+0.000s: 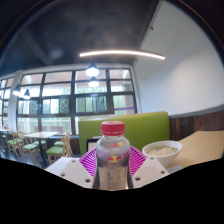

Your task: Pour water

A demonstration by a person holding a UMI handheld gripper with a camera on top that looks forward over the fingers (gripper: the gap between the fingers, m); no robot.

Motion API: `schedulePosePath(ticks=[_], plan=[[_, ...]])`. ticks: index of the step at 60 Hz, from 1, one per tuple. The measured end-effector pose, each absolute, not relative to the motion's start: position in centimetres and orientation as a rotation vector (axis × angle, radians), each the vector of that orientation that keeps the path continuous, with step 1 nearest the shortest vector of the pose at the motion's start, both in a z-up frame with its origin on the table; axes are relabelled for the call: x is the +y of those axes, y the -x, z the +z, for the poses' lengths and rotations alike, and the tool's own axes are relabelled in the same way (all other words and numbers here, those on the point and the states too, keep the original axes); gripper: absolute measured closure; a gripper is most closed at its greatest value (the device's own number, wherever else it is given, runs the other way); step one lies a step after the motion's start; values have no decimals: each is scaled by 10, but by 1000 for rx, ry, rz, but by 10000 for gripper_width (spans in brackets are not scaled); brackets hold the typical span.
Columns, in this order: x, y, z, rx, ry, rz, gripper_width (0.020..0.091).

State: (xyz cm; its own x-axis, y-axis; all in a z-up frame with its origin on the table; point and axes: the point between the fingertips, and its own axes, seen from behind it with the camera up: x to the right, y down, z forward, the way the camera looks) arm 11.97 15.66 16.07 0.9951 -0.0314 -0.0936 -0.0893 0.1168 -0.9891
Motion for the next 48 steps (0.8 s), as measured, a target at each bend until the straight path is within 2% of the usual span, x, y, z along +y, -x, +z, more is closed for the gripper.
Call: schedulePosePath(ticks=[5, 6, 10, 15, 28, 29, 37, 44, 46, 48], plan=[[169, -122, 134, 112, 1500, 69, 726], [172, -132, 118, 113, 1501, 73, 725], [174, -119, 117, 102, 1524, 76, 726], [177, -118, 95, 70, 1577, 34, 713], [173, -119, 109, 74, 1544, -18, 719], [171, -119, 102, 73, 1542, -16, 719], [173, -119, 104, 75, 1546, -16, 706], [169, -114, 101, 72, 1553, -12, 593], [171, -110, 84, 62, 1608, -8, 521], [169, -110, 90, 56, 1586, -12, 448]])
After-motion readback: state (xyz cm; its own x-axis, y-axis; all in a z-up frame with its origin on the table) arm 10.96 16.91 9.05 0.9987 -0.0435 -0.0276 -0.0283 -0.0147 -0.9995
